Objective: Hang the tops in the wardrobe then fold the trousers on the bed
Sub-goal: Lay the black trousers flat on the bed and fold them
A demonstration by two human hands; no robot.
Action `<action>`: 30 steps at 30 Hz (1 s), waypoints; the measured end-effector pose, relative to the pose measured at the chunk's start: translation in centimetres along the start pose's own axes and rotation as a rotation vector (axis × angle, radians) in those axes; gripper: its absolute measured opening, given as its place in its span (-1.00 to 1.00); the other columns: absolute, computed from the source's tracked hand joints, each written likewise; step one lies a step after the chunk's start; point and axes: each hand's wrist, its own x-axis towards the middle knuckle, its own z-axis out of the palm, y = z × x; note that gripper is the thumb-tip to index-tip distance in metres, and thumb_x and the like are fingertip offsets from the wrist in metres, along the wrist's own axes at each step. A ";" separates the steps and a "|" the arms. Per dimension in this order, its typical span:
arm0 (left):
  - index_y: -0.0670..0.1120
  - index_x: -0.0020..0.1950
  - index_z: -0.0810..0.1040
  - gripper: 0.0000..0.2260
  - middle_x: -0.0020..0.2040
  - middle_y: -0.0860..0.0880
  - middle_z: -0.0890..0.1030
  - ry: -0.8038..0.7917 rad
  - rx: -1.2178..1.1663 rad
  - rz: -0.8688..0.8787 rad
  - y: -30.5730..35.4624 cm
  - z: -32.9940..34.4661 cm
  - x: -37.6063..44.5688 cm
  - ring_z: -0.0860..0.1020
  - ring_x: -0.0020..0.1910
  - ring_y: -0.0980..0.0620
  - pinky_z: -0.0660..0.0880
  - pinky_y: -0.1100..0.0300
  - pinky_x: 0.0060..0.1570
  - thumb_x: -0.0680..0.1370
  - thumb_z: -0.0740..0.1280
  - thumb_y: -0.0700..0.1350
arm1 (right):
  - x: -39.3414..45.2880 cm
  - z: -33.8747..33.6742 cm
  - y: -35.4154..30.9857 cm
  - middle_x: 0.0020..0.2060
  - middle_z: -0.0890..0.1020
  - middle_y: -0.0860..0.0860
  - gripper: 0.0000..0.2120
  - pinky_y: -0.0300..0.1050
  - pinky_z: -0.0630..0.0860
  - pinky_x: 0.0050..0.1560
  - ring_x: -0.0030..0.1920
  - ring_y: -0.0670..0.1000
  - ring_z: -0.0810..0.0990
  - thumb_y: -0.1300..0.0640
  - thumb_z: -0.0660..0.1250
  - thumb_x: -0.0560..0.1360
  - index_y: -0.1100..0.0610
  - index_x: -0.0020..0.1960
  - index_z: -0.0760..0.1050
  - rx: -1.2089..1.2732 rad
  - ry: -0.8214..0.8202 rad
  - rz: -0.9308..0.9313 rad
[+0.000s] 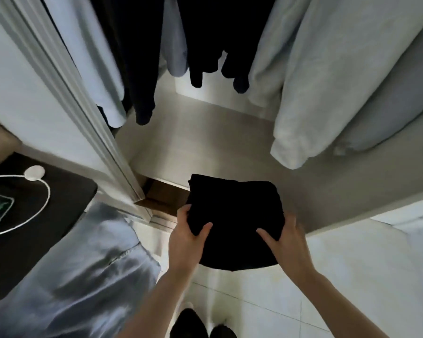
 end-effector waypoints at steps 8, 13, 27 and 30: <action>0.07 0.41 0.20 -0.56 0.15 -0.01 0.62 -0.086 0.030 0.256 -0.5 6.3 17.0 0.63 0.07 -0.05 0.62 0.00 0.03 0.59 0.28 0.07 | 14.5 5.6 2.0 0.26 0.45 0.20 -0.28 0.07 0.45 0.21 0.24 0.21 0.45 -0.14 0.35 0.45 0.20 0.43 0.18 0.133 0.266 0.087; -0.05 0.52 0.13 -0.42 0.45 -0.08 0.29 -0.324 0.456 0.181 -5.3 10.1 21.8 0.49 0.26 -0.19 0.48 -0.12 0.23 0.56 0.28 -0.21 | 18.6 10.7 5.4 0.23 0.43 0.31 -0.40 0.09 0.42 0.17 0.23 0.32 0.44 0.18 0.32 0.51 0.32 0.43 0.14 -0.055 -0.021 0.244; 0.06 0.56 0.10 -0.13 0.55 -0.22 0.18 -0.358 1.049 0.736 -10.6 14.2 22.0 0.18 0.46 -0.46 0.44 -0.28 0.25 0.36 0.48 -0.19 | 17.2 15.9 6.7 0.54 0.03 0.20 0.00 0.57 0.21 0.19 0.38 0.59 0.06 0.17 0.52 0.31 -0.05 0.56 0.00 -0.812 -0.236 -0.178; 0.08 0.56 0.03 -0.15 0.56 -0.23 0.15 -0.370 0.989 0.764 -10.4 15.3 23.0 0.13 0.47 -0.47 0.43 -0.24 0.28 0.40 0.42 -0.22 | 18.3 15.2 7.6 0.43 0.35 0.22 -0.07 0.49 0.46 -0.07 0.26 0.57 0.34 0.24 0.61 0.15 0.05 0.46 0.33 -0.840 -0.207 -0.151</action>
